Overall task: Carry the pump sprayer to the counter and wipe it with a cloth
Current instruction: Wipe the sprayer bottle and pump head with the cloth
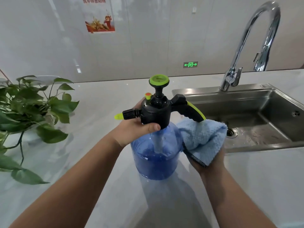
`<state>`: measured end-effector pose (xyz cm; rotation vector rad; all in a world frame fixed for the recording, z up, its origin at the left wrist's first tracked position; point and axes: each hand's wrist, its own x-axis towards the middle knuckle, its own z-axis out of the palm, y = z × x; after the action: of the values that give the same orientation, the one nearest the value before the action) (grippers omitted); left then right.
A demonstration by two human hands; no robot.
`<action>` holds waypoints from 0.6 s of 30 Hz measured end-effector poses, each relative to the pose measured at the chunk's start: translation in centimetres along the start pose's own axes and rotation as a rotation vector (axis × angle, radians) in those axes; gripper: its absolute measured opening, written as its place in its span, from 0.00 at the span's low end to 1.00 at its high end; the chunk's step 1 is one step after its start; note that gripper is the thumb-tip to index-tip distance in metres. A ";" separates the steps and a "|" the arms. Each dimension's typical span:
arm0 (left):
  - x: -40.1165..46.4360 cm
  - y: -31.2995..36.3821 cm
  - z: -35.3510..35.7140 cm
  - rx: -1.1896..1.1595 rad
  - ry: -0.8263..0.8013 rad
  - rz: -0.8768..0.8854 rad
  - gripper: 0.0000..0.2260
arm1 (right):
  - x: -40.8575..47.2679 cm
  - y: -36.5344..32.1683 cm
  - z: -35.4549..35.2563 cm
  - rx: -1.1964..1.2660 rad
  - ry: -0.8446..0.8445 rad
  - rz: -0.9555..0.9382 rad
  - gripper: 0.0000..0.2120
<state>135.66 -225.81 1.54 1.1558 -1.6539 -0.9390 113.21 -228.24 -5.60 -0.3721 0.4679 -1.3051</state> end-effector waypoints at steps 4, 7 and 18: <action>0.3 -0.5 0.7 -0.013 0.110 0.015 0.24 | 2.1 -0.2 2.5 -0.295 -0.151 -0.107 0.13; 0.4 -0.5 1.0 0.039 0.158 0.049 0.24 | 3.0 0.0 3.2 -0.482 -0.231 -0.048 0.17; 0.7 -0.2 1.2 0.059 0.103 0.008 0.14 | 1.8 1.8 5.0 -1.435 -0.182 -0.518 0.10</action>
<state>134.49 -226.39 1.10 1.2158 -1.6118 -0.8164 117.68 -229.61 -2.51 -1.8788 1.1637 -1.1983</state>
